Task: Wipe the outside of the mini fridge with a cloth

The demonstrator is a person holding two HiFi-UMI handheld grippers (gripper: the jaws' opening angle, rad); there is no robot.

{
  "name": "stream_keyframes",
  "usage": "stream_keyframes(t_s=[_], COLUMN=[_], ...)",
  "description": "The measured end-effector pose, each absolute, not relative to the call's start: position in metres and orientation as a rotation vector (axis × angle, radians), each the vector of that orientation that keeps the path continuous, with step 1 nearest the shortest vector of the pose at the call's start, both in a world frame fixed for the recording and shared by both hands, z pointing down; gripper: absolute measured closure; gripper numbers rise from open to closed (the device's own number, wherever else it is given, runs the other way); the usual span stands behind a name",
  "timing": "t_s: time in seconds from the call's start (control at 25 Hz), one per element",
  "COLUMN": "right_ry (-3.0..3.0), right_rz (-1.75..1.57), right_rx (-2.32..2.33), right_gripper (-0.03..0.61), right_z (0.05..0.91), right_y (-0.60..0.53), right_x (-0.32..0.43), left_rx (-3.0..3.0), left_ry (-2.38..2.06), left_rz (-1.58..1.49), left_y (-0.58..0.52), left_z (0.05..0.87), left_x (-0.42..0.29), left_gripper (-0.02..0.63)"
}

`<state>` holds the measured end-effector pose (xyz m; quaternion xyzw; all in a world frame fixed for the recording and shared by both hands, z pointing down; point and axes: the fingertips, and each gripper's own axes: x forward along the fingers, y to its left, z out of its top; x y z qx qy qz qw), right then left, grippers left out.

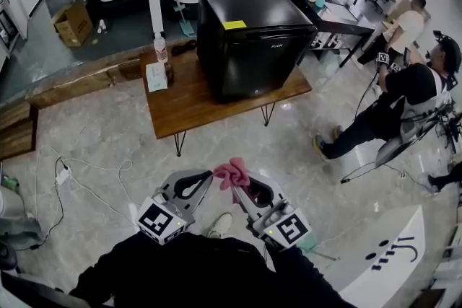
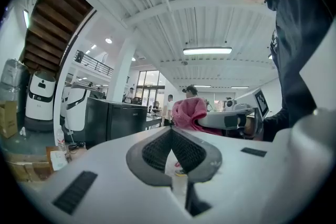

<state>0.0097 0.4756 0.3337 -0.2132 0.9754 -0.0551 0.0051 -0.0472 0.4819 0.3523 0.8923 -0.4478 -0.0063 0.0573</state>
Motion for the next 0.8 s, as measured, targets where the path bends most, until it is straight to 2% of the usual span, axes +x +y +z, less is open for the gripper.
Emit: stream_keyframes(t_s=[0.48, 0.8], right_ry=[3.06, 3.049], right_rz=[-0.114, -0.119], right_rx=[-0.598, -0.534], right_gripper=[0.506, 0.506], right_z=[0.327, 0.319], right_y=[0.42, 0.369], right_x=[0.07, 0.056], left_rx=[2.689, 2.694], left_ry=[-1.404, -1.44], left_rz=[-0.005, 0.013], left_y=[0.432, 0.387], left_z=[0.343, 0.338], left_x=[0.018, 0.013], left_gripper=[0.607, 0.607])
